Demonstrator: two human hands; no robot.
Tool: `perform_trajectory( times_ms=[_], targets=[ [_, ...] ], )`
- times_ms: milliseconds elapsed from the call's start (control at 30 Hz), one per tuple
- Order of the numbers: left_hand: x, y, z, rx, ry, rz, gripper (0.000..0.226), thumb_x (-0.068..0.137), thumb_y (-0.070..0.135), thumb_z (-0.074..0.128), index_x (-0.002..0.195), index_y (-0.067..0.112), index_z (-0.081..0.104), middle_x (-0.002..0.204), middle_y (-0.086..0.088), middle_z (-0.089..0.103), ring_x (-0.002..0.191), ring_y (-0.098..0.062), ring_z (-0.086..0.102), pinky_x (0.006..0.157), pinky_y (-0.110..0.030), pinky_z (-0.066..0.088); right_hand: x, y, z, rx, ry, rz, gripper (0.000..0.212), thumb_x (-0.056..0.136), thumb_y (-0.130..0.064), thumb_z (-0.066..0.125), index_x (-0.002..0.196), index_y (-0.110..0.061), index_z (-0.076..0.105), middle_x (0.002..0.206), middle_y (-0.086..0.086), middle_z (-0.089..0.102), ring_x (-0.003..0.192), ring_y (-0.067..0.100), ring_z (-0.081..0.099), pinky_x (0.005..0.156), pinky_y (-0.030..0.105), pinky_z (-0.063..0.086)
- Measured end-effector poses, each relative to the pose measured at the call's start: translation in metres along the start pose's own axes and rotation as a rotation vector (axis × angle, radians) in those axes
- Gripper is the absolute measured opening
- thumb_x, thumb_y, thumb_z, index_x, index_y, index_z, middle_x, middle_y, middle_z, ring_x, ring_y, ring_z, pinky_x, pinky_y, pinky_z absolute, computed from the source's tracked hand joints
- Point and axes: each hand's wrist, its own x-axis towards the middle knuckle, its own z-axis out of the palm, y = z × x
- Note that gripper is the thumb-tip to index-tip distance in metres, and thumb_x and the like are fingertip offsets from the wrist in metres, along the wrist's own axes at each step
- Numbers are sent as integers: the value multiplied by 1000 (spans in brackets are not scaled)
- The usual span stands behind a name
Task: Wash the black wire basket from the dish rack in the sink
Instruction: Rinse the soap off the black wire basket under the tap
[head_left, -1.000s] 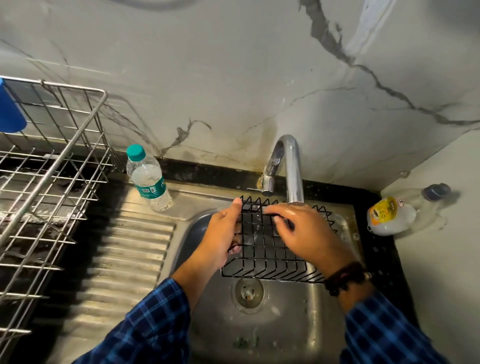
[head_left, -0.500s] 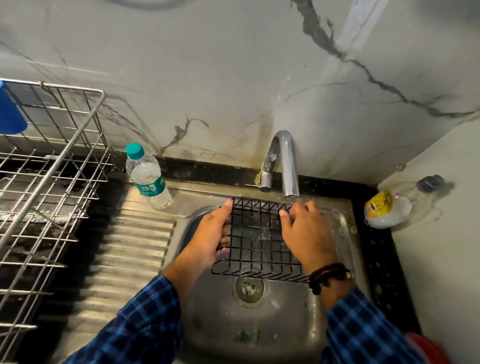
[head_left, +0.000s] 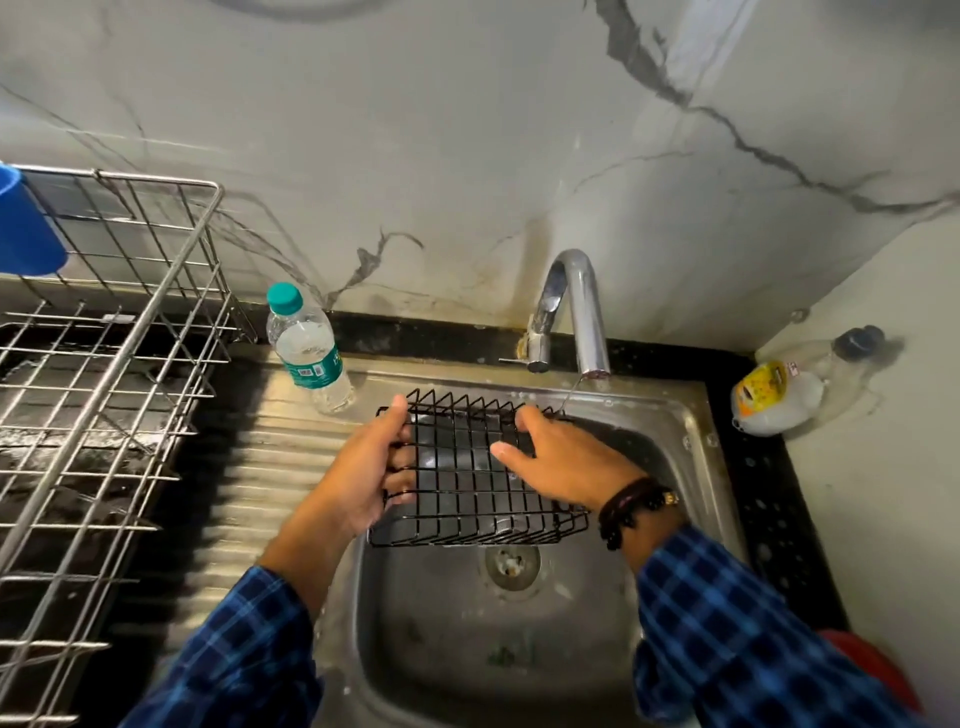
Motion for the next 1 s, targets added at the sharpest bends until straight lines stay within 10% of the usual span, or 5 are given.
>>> perform_trajectory(
  times_ms=[200, 333, 633, 867, 1000],
  targets=[
    [-1, 6, -2, 22, 67, 11, 44, 94, 65, 50, 72, 27, 54, 62, 6, 40, 46, -10, 37, 44, -22, 34, -16, -5, -2, -128, 284, -69, 39, 96, -60, 48, 121, -31, 42, 122, -6, 62, 108, 18, 62, 104, 48, 41],
    [-1, -1, 9, 148, 241, 113, 54, 94, 67, 49, 125, 24, 59, 115, 0, 68, 99, -19, 65, 88, -40, 54, -17, -16, 6, -258, 375, -51, 67, 86, -76, 48, 130, -26, 42, 126, -4, 61, 114, 17, 61, 113, 55, 32],
    [-4, 12, 53, 115, 235, 174, 38, 96, 57, 55, 105, 21, 65, 95, 0, 72, 87, -20, 67, 72, -32, 50, -13, 14, 1, -113, 575, -110, 34, 104, -28, 47, 137, -25, 49, 144, 1, 44, 118, 21, 59, 101, 39, 53],
    [-1, 18, 72, 65, 163, 128, 44, 98, 60, 49, 85, 20, 61, 62, 8, 59, 40, -3, 43, 40, -19, 32, -28, -6, 24, -219, 475, -38, 78, 95, -67, 3, 159, -24, -10, 161, 15, -18, 151, 37, -17, 119, 61, -9],
    [7, 12, 74, -57, 146, 24, 50, 94, 65, 52, 68, 22, 60, 55, 8, 49, 36, -5, 39, 34, -19, 30, -39, -15, 45, -360, 426, -344, 73, 99, -65, 7, 160, -26, -4, 168, 3, -13, 155, 24, -13, 123, 57, -4]
  ],
)
